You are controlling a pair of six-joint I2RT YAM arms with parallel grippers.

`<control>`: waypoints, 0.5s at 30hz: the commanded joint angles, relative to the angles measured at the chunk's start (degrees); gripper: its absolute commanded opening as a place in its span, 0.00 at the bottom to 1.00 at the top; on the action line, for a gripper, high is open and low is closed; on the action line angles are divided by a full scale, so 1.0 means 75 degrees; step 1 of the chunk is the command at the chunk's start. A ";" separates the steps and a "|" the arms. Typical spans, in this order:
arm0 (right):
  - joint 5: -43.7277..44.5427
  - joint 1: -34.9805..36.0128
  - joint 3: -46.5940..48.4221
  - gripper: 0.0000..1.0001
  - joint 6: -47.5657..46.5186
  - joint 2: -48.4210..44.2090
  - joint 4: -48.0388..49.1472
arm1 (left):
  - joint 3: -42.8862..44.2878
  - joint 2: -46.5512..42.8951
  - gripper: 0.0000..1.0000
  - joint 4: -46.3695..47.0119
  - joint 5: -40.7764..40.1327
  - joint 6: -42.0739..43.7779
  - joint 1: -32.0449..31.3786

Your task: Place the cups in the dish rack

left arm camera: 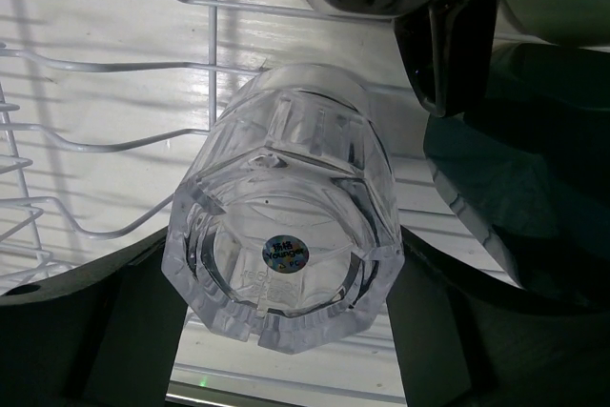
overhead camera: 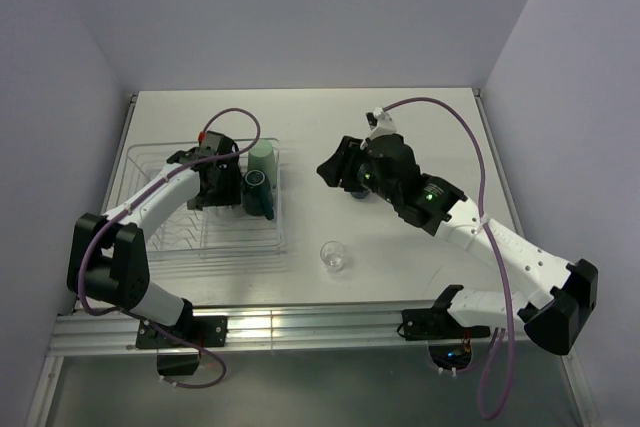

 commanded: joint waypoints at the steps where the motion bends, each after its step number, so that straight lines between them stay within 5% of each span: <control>1: -0.0014 0.0033 0.0399 0.56 -0.0064 0.0042 0.0086 | -0.0052 -0.0107 0.80 0.0088 -0.0188 0.0043 -0.0035; 15: 0.0079 0.0056 0.0458 0.56 -0.0123 0.0147 -0.0137 | 0.0357 -0.1068 0.83 -0.0111 0.0035 -0.0051 -0.0035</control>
